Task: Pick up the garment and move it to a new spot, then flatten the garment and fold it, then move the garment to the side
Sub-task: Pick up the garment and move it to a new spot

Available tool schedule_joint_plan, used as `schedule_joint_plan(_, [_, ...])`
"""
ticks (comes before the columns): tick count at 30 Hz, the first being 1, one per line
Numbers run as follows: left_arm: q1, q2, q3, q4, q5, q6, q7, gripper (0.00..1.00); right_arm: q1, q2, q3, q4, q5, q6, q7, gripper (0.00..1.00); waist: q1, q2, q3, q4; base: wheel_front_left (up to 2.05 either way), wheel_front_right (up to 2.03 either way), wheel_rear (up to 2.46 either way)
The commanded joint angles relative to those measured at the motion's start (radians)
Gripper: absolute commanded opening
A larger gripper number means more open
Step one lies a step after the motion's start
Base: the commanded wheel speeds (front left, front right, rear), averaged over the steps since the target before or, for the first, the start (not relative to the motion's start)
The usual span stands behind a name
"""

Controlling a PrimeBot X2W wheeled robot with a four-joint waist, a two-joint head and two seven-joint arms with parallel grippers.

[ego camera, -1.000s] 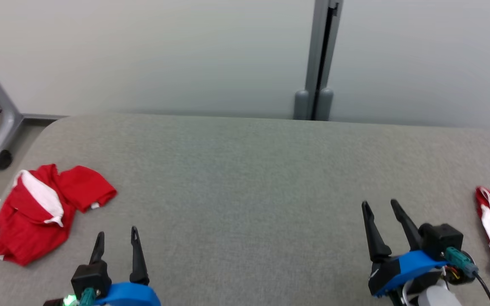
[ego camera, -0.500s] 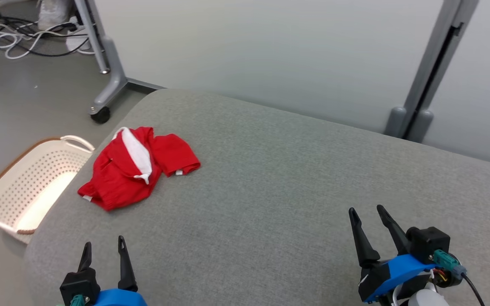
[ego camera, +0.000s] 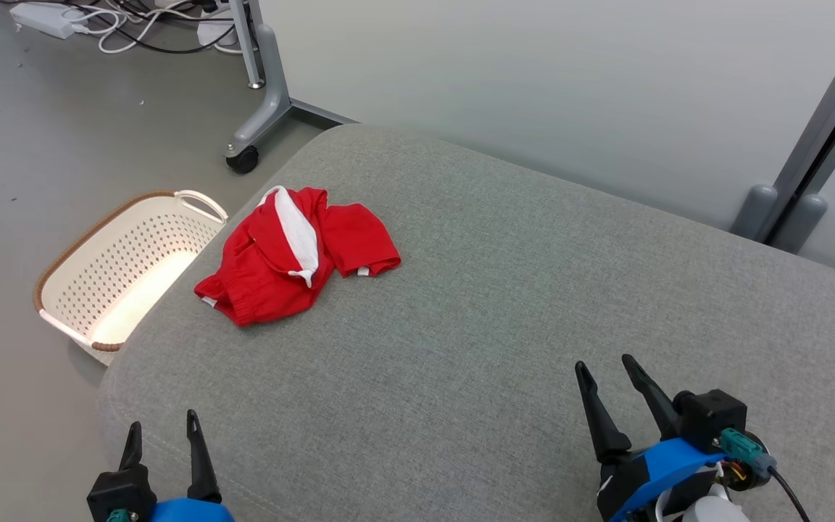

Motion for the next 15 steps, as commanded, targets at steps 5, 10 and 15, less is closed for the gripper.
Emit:
schedule_joint_plan(5, [-0.056,-0.001,0.023,0.049,-0.02,-0.029,0.0,1.0,-0.013,-0.004,0.013,0.0,-0.023,0.0,-0.004,1.0,-0.0001,-0.0001,0.026,-0.017,0.0,0.0,0.0])
schedule_joint_plan(10, [-0.149,0.003,0.052,0.107,-0.013,-0.046,0.0,1.0,-0.037,-0.004,0.028,-0.001,-0.056,0.0,-0.004,1.0,-0.0001,-0.0001,0.074,-0.055,0.0,0.0,0.0])
schedule_joint_plan(15, [-0.275,0.02,0.074,0.172,0.002,-0.056,0.0,1.0,-0.069,-0.004,0.032,-0.016,-0.102,0.0,-0.004,1.0,-0.0001,-0.0001,0.146,-0.107,0.0,0.0,0.0])
